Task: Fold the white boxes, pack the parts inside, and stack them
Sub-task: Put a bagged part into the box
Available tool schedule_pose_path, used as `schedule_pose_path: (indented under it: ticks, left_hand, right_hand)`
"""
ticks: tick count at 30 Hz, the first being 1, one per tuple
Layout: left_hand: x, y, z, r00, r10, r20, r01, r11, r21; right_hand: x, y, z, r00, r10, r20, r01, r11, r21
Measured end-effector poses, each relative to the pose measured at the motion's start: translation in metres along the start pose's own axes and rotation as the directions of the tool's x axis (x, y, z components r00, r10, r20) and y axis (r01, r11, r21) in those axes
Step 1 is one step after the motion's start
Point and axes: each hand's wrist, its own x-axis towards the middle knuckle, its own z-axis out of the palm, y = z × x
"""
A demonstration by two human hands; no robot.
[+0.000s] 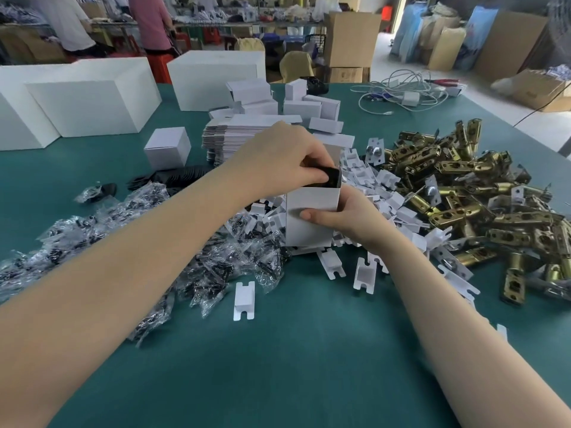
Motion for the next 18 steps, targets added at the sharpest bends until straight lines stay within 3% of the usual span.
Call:
schedule_pose_path:
  ticks: [9,14,18]
  left_hand:
    - [0.017,-0.004,-0.001,0.966,-0.031,0.258,0.027,0.999,0.019]
    - [0.014,-0.001,0.005,0.918,-0.061,0.393,-0.022,0.979,0.203]
    - [0.008,-0.001,0.007,0.914,-0.109,0.390,0.013,0.970,0.242]
  right_hand:
    - [0.000,0.001,0.000,1.000,0.025,0.009,-0.024,0.999,-0.028]
    - [0.000,0.000,0.000,0.999,0.042,-0.009,-0.042,0.999,-0.035]
    - [0.000,0.000,0.000,0.998,0.055,-0.020,-0.056,0.997,-0.047]
